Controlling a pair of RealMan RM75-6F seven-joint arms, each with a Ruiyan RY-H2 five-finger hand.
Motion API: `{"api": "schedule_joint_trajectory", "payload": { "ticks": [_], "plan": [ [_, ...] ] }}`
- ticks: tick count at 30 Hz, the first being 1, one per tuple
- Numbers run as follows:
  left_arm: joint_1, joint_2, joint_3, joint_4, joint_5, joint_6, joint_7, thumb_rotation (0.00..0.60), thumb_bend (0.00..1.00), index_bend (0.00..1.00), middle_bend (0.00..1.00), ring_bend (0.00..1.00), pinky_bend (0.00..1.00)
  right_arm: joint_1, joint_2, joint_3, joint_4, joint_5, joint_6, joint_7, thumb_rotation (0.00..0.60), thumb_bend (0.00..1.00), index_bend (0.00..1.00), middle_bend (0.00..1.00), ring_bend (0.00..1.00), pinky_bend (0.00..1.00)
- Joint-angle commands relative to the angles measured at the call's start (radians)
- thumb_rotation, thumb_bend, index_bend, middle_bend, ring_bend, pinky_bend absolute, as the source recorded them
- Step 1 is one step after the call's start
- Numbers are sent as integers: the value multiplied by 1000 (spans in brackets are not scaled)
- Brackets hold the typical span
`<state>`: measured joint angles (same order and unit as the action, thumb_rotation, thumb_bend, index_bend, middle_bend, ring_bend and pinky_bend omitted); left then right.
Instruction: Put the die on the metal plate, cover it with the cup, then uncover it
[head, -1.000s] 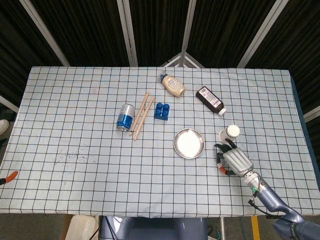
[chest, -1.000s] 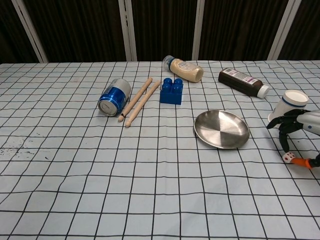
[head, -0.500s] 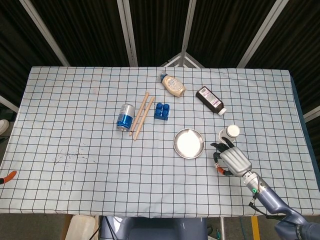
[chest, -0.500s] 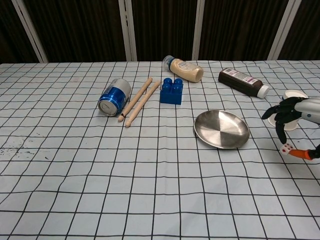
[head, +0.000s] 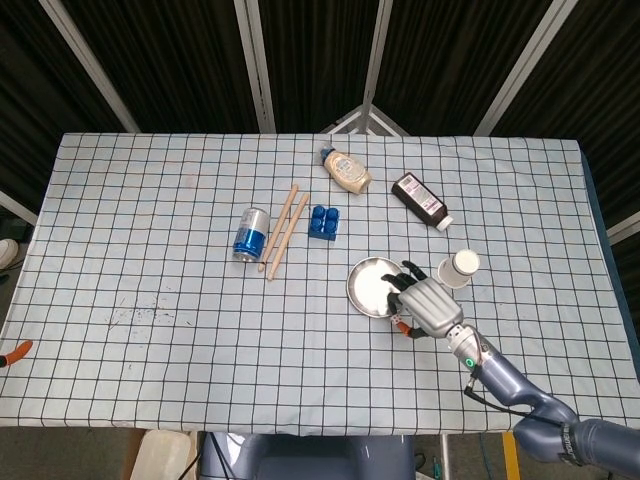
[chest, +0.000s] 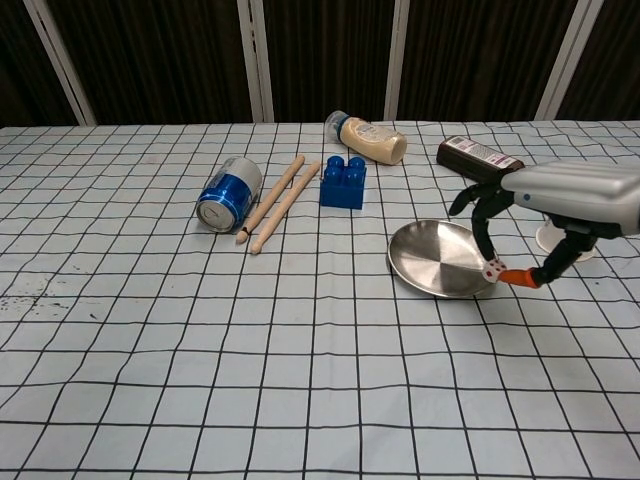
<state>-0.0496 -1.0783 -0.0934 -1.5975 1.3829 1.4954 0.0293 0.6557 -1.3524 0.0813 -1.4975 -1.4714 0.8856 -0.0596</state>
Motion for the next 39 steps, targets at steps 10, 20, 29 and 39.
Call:
{"api": "schedule_joint_trajectory", "payload": {
  "ticks": [10, 20, 29, 39],
  "plan": [
    [-4, -5, -2, 4, -7, -6, 9, 600, 129, 131, 0, 0, 63, 67, -93, 48, 146, 93, -83, -12, 600, 434, 593, 183, 214, 61],
    [-9, -12, -3, 2, -16, -13, 30, 600, 129, 131, 0, 0, 63, 102, -142, 58, 220, 110, -115, 6, 600, 434, 594, 183, 214, 61],
    [-11, -13, -7, 5, -24, -17, 33, 600, 130, 131, 0, 0, 63, 128, -188, 59, 301, 123, -141, 29, 600, 434, 583, 183, 214, 61],
    [-13, -14, -8, 6, -35, -23, 39, 600, 129, 131, 0, 0, 63, 146, -217, 66, 351, 146, -156, 33, 600, 231, 231, 182, 212, 61]
  ]
}}
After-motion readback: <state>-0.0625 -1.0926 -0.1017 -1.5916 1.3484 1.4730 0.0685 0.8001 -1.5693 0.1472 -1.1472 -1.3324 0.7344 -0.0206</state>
